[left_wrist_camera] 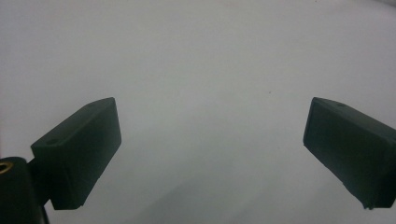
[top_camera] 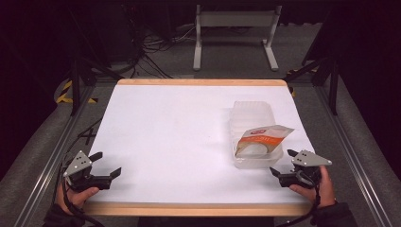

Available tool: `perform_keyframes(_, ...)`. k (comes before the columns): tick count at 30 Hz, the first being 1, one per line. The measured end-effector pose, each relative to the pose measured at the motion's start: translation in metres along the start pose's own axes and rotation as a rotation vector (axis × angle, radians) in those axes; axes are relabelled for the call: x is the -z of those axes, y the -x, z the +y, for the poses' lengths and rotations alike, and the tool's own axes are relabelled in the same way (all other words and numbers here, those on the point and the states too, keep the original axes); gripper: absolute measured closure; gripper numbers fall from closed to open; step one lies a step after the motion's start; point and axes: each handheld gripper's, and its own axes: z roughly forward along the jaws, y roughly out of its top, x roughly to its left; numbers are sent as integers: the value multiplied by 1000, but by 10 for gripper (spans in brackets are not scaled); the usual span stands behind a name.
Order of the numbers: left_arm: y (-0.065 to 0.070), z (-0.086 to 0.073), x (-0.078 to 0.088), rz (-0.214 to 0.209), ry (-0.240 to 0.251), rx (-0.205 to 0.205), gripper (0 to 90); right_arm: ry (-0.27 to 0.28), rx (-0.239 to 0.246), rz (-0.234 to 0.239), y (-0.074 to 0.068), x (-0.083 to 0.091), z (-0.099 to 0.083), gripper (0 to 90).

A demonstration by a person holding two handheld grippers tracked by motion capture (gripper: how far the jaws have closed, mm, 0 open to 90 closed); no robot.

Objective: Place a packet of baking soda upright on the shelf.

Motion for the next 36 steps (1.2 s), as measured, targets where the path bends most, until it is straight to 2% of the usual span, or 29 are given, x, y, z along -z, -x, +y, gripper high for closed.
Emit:
perform_keyframes(2, -1, 0, 1, 13, 7, 16, 49, 0, 2, 0, 0, 0, 0, 99)
perform_keyframes(6, -1, 0, 1, 15, 21, 42, 52, -2, 4, 6, -1, -1, -1, 99)
perform_keyframes(12, 2, 1, 1, 21, 20, 37, 53, -6, 17, 11, -3, -3, 0, 99)
perform_keyframes(24, 8, 3, -2, 12, 14, 1, 51, -13, 18, 5, -4, -4, 1, 99)
perform_keyframes(36, 10, 4, -8, 45, -9, -16, 55, -15, 8, 16, -4, -5, -2, 99)
